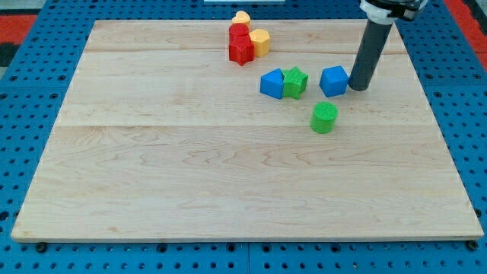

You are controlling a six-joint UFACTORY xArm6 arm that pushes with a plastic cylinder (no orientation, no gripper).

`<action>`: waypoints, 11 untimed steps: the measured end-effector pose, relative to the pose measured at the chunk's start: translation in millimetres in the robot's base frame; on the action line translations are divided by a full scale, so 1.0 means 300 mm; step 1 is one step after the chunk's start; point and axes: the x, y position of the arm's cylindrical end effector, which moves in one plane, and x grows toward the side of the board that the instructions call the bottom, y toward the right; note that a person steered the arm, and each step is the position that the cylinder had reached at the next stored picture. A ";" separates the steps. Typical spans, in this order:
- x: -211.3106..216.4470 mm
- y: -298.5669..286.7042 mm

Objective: Move the arm parallel to the left of the green circle

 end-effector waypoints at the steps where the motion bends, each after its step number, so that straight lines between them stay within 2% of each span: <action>1: 0.000 -0.012; 4: 0.012 -0.031; 5: 0.114 0.045; 6: 0.275 0.070; 7: 0.442 -0.123; 8: 0.530 -0.346; 9: 0.461 -0.454; 10: 0.342 -0.470; 11: 0.291 -0.463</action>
